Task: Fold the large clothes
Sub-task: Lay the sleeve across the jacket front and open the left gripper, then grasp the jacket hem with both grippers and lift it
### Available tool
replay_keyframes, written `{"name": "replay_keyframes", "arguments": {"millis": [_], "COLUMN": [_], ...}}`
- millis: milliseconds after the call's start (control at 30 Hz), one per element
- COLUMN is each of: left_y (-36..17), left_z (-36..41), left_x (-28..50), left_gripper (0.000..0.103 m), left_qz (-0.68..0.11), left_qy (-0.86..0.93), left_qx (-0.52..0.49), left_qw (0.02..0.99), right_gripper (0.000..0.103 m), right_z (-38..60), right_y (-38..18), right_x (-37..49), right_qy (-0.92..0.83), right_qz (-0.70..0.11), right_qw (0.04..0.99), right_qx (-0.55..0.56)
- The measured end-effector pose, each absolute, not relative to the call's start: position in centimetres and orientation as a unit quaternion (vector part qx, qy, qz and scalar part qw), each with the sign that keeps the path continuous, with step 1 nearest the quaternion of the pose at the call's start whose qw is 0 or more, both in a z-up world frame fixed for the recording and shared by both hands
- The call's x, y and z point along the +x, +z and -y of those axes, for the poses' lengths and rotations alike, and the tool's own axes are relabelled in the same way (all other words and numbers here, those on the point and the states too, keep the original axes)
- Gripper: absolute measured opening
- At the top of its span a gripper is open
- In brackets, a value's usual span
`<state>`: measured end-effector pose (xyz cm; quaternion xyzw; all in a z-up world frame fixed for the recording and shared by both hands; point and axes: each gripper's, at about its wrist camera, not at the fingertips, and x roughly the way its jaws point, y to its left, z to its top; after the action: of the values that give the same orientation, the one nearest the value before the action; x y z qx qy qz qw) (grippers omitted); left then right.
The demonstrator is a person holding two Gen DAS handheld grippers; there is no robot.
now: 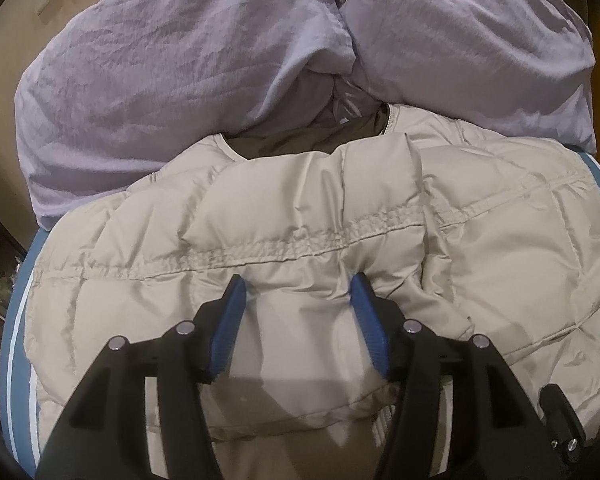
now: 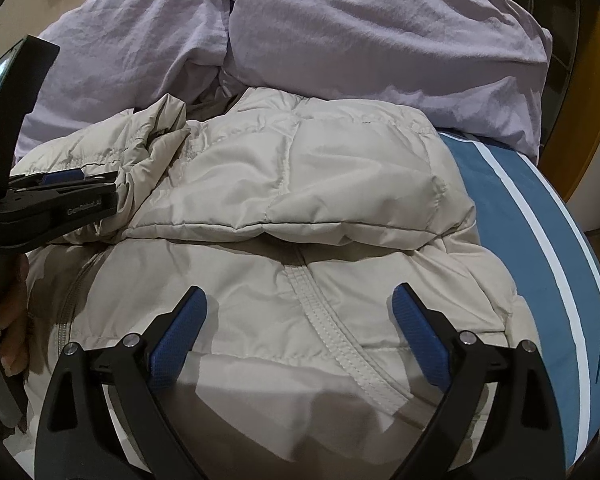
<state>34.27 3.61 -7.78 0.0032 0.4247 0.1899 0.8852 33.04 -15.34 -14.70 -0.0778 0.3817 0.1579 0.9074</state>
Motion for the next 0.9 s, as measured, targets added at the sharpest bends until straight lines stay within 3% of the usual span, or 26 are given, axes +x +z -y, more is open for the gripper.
{"name": "replay_keyframes", "arguments": {"millis": [267, 467, 900], "left_y": [-5.9, -5.7, -7.3], "left_z": [-4.5, -7.3, -13.8], "left_x": [29.8, 21.2, 1.8], "left_gripper": [0.073, 0.09, 0.09], "left_qz": [-0.421, -0.412, -0.396], "left_qy": [0.175, 0.205, 0.252], "left_qx": [-0.031, -0.058, -0.141], "left_qw": [0.89, 0.886, 0.872], "right_gripper": [0.096, 0.096, 0.096], "right_z": [16.6, 20.0, 33.7], "right_y": [-13.8, -12.6, -12.8], "right_x": [32.1, 29.9, 23.7], "right_qy": [0.153, 0.139, 0.09], "right_qz": [-0.381, -0.378, -0.41], "right_qw": [0.909, 0.913, 0.908], "right_qx": [-0.074, -0.071, -0.002]}}
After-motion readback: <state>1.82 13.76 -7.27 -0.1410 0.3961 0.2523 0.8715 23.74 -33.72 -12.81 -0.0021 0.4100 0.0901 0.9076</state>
